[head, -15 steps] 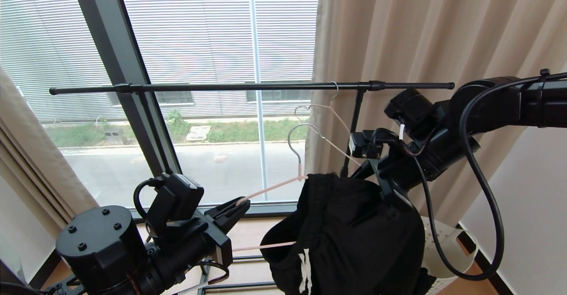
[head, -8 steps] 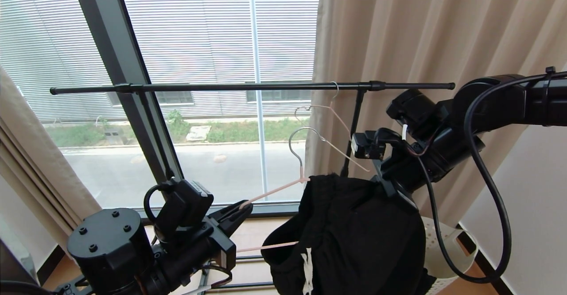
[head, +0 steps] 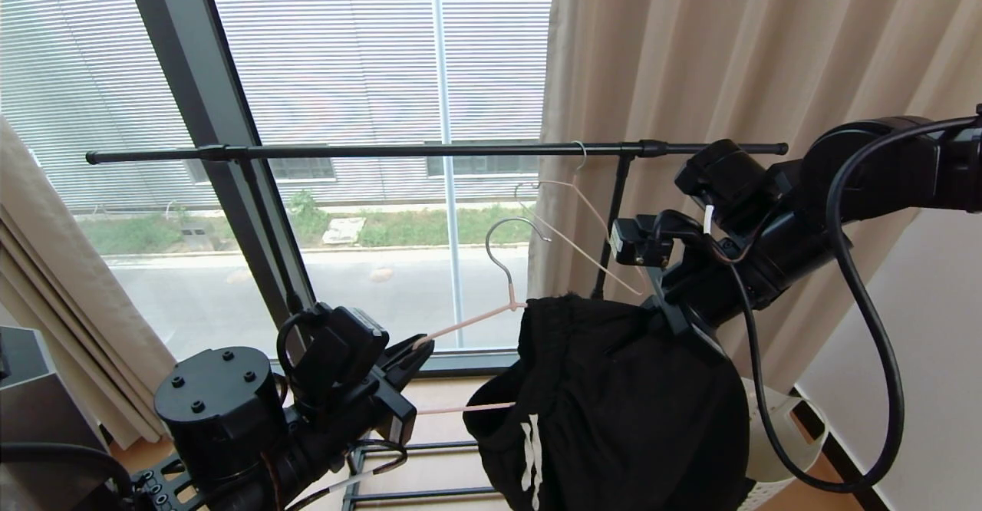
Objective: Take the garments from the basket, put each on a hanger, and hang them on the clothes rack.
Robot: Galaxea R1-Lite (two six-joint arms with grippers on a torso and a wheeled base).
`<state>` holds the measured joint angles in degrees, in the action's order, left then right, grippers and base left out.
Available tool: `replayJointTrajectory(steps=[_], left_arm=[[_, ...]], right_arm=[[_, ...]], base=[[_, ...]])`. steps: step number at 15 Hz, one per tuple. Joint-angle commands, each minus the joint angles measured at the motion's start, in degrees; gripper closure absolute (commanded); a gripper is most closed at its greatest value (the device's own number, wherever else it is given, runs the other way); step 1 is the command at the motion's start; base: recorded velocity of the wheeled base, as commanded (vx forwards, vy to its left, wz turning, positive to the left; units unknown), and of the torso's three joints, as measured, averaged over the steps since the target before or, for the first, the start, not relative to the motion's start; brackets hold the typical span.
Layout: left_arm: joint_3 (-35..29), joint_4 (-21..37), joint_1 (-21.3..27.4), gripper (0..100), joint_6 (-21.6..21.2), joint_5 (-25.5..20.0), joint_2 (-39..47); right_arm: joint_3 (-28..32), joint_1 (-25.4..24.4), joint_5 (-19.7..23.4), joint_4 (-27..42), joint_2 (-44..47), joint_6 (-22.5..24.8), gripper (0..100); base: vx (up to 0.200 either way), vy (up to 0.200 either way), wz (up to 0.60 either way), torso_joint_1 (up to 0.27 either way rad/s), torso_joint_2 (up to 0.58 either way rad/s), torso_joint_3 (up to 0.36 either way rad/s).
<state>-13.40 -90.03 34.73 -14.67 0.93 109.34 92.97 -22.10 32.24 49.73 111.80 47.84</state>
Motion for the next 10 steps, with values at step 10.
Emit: replayJointTrajectory(steps=[10], left_arm=[[1.80, 0.03, 1.57, 100, 0.34, 0.83, 0.26]], right_arm=[[2.84, -0.31, -0.16, -0.24, -2.82, -2.04, 100]], base=[[0.000, 0.000, 0.00, 0.000, 0.00, 0.000]])
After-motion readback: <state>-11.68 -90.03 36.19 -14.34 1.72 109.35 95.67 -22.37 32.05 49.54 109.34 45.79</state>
